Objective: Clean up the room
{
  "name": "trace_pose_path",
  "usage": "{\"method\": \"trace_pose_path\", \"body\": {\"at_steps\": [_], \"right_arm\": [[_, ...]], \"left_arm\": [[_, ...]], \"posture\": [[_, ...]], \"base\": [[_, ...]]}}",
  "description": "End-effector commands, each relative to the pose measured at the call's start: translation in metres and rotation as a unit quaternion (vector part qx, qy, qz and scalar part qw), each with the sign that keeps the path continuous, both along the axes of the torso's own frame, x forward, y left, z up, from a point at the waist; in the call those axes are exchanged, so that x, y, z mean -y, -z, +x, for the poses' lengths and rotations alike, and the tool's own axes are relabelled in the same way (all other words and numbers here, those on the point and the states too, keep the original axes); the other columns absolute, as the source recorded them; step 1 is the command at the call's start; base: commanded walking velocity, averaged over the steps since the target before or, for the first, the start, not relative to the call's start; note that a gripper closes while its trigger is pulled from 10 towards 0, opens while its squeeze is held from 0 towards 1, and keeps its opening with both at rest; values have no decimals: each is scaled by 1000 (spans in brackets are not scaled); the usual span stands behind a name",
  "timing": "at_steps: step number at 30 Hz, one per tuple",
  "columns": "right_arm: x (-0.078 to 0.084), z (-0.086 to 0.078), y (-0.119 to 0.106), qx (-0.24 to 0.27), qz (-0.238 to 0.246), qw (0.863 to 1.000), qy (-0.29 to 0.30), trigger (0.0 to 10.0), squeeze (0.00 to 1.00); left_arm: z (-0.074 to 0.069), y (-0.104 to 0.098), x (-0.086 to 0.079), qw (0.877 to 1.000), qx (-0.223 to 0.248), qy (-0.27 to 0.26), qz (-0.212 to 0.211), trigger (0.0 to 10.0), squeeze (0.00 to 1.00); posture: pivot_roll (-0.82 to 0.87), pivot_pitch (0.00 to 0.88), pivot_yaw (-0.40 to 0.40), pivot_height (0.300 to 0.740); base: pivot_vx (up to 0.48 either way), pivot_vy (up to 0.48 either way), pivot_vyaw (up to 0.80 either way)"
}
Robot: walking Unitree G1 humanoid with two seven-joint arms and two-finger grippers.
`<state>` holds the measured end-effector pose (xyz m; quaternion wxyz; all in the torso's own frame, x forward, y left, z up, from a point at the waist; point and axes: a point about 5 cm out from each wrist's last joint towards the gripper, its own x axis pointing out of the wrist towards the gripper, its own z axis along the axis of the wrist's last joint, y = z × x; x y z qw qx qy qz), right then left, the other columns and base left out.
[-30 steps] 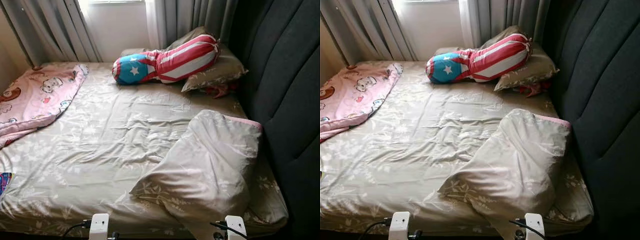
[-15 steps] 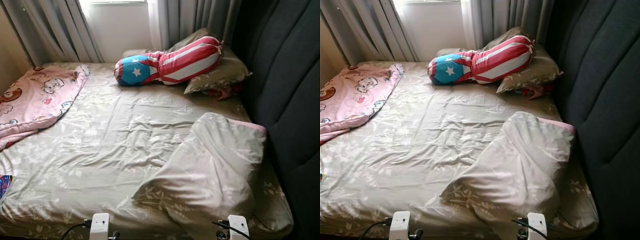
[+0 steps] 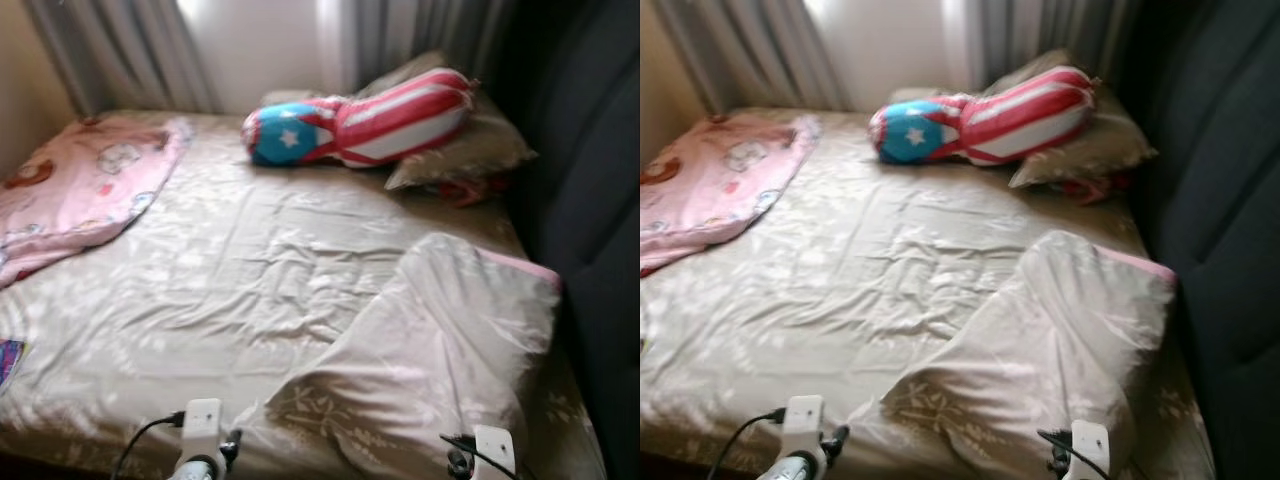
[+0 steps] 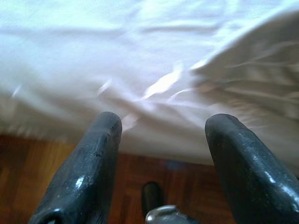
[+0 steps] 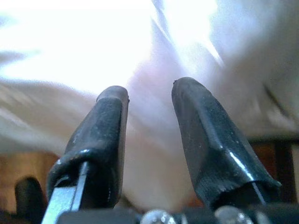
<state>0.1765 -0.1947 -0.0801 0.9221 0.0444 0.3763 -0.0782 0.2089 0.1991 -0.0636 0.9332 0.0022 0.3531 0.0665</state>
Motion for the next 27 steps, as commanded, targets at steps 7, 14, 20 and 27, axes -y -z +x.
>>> {"method": "trace_pose_path", "body": {"at_steps": [7, 14, 20, 27], "right_arm": [[-4, 3, -7, 67, 10, 998, 1, 10000, 0], [10, 91, -74, 229, -40, 972, -35, 10000, 0], [17, 83, -72, 241, -26, 970, -17, 10000, 796], [29, 64, -56, 195, -34, 980, 33, 10000, 1000]], "left_arm": [[22, -25, -17, 994, 108, -29, 10, 10000, 0], [29, -41, -14, 982, 188, -23, 9, 10000, 0], [26, -44, -14, 978, 205, -19, 12, 10000, 0], [27, -49, -11, 974, 224, -15, 15, 10000, 0]], "posture": [[-61, 0, 4, 740], [-55, 6, -13, 740], [-57, 13, -26, 740], [-43, 29, -29, 740]], "base": [[0, 0, 0], [0, 0, 0], [0, 0, 0], [0, 0, 0]]}}
